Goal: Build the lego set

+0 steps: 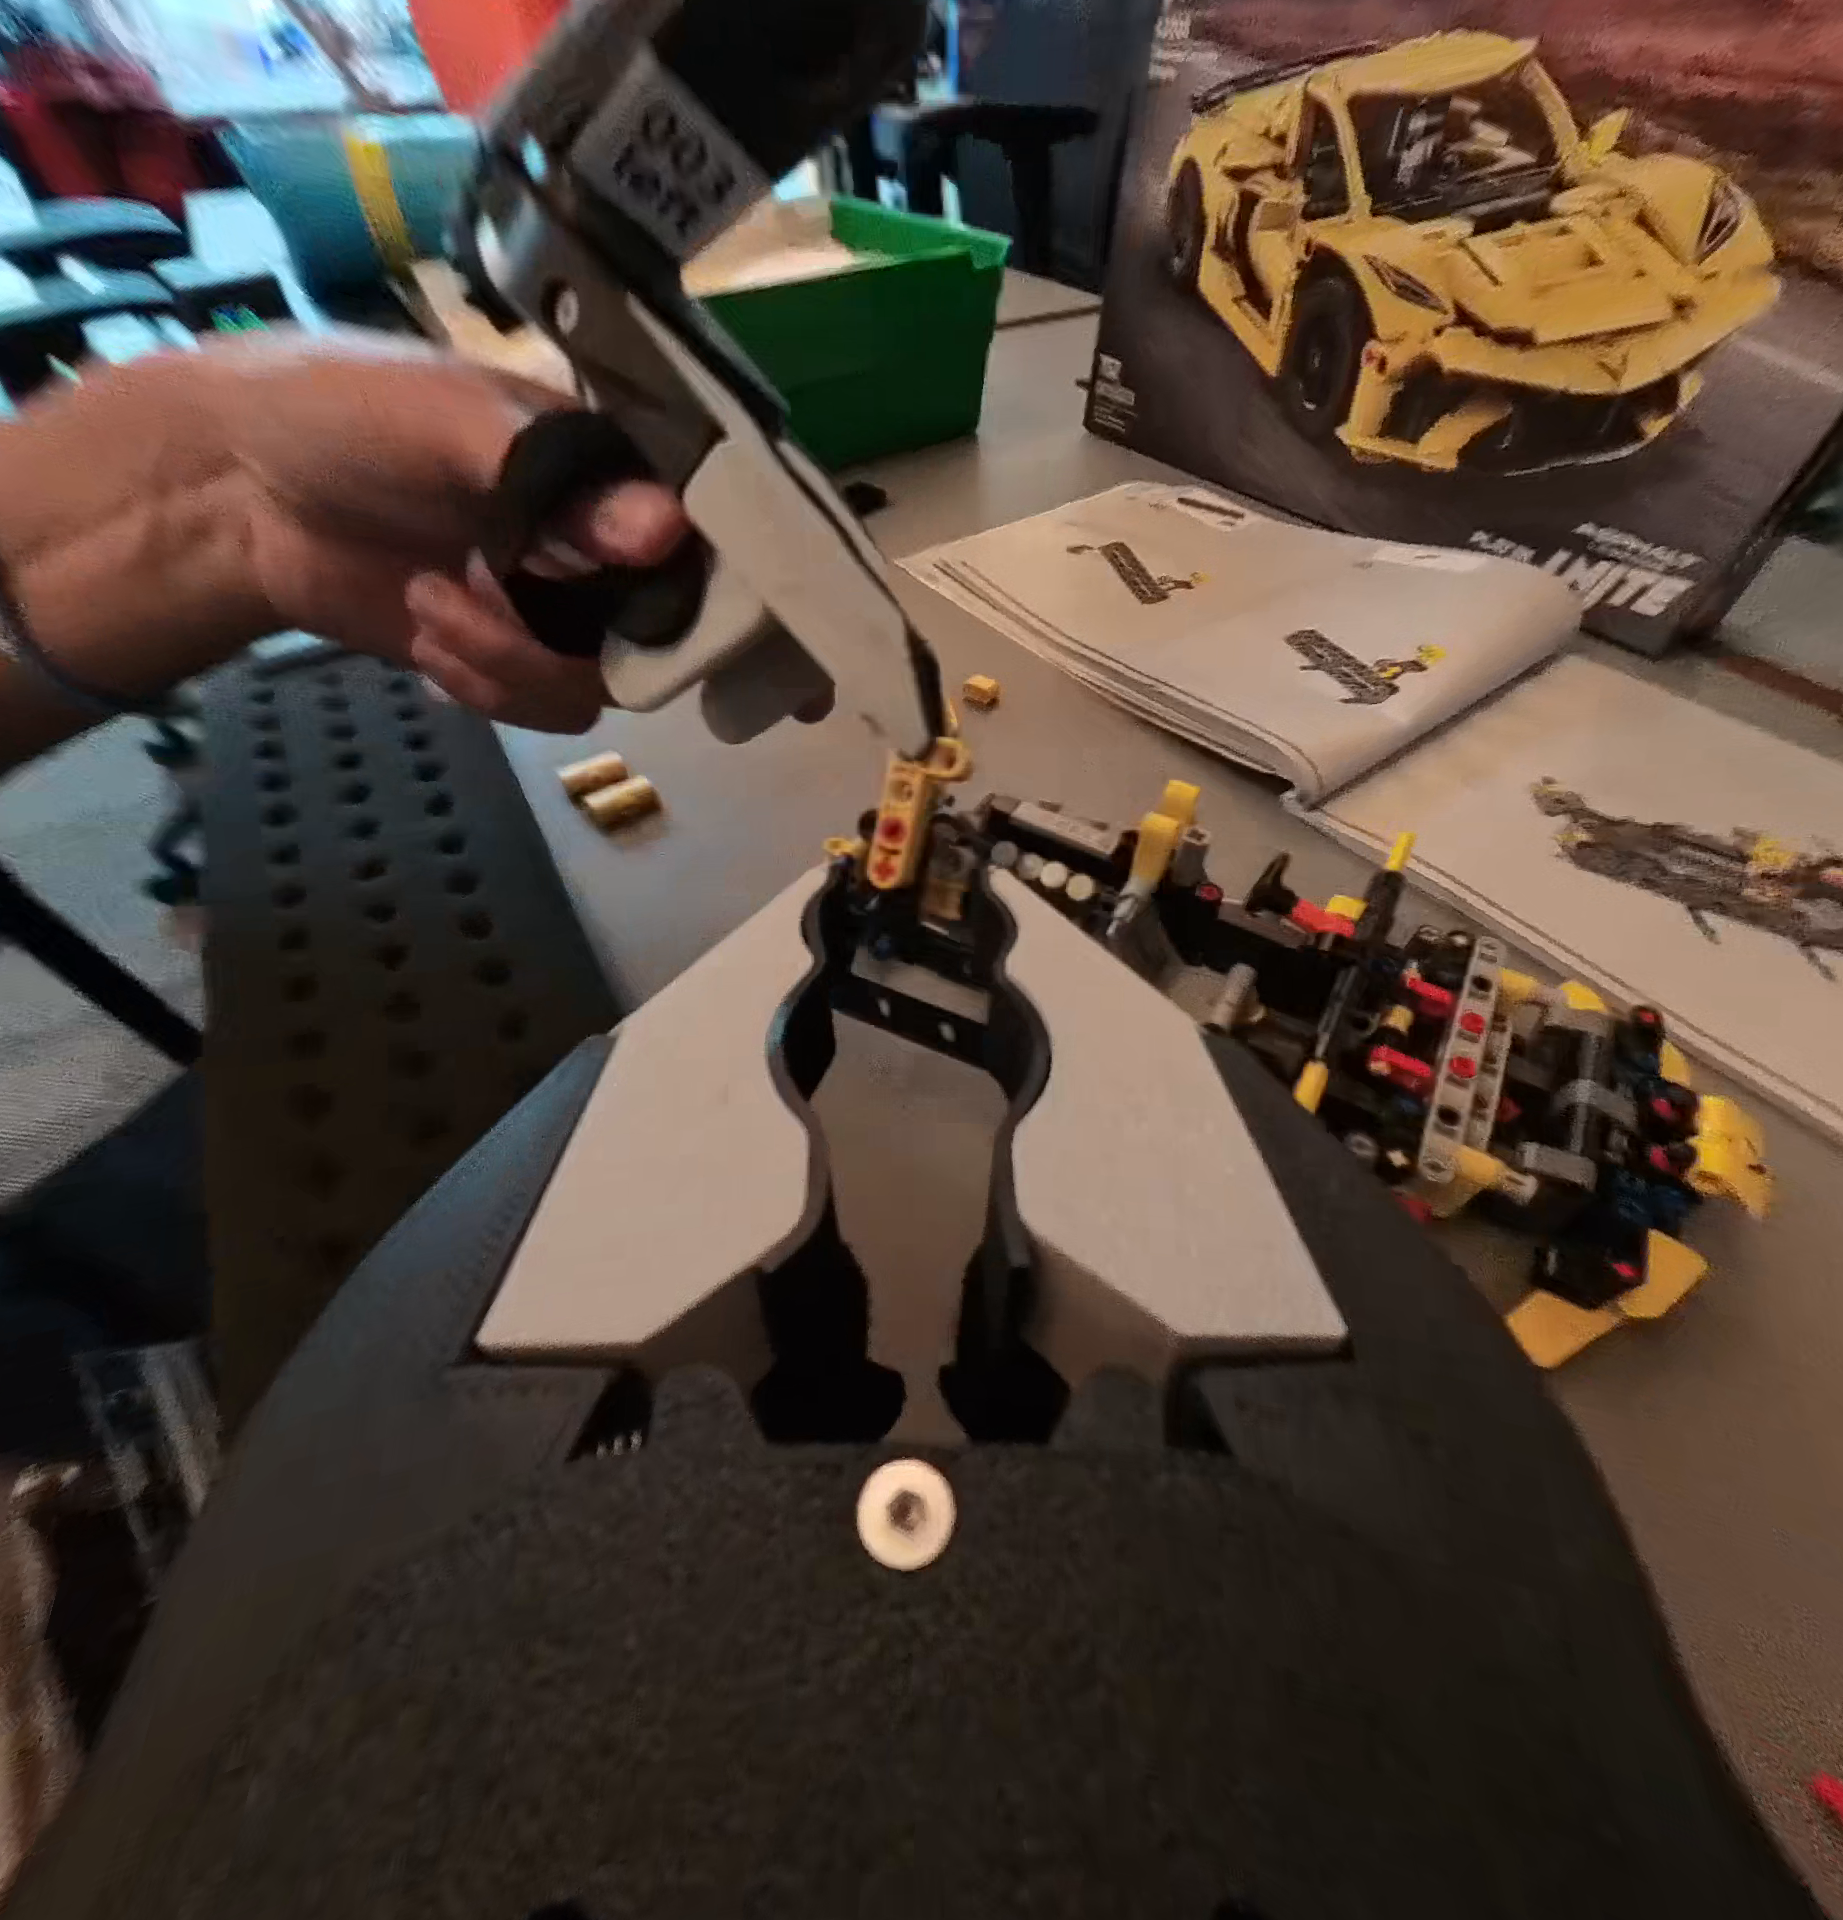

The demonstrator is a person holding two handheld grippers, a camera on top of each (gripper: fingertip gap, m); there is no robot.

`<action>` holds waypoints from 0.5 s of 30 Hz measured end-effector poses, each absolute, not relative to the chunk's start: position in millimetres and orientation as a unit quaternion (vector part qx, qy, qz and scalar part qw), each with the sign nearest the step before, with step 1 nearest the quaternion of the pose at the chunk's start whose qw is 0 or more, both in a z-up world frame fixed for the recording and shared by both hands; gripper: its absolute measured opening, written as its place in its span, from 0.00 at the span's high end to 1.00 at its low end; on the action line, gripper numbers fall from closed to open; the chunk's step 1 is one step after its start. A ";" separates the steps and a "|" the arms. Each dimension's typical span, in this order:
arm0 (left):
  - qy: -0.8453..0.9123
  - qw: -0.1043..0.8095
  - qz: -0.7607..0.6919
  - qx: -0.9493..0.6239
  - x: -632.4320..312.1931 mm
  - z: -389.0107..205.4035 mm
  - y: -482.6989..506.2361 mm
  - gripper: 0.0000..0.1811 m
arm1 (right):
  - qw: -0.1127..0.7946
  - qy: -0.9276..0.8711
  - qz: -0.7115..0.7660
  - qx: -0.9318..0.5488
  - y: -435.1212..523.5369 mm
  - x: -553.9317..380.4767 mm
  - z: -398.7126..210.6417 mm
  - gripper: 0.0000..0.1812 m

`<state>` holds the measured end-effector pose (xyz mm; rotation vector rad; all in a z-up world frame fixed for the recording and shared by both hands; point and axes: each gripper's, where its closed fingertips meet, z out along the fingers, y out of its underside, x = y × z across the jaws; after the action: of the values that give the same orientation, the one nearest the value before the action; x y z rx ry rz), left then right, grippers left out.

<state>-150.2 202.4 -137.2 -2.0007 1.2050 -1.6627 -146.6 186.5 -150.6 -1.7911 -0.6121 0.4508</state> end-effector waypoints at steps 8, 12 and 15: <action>0.410 0.171 -0.585 -0.679 -147.5 -110.9 186.6 0.95 | 0.596 -0.268 0.151 -0.742 184.8 -155.8 -139.5 0.95; 0.446 0.209 -0.630 -0.601 -161.6 -82.4 180.0 0.84 | 0.587 -0.257 0.338 -0.690 167.9 -155.5 -113.1 0.96; 0.491 0.280 -0.626 -0.537 -176.4 -74.2 179.3 0.83 | 0.533 -0.177 0.558 -0.611 158.2 -140.9 -81.6 0.96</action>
<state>-176.4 179.3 -74.2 -1.4388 1.3172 -1.6782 -140.9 158.2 -81.6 -1.4566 -0.4211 1.3300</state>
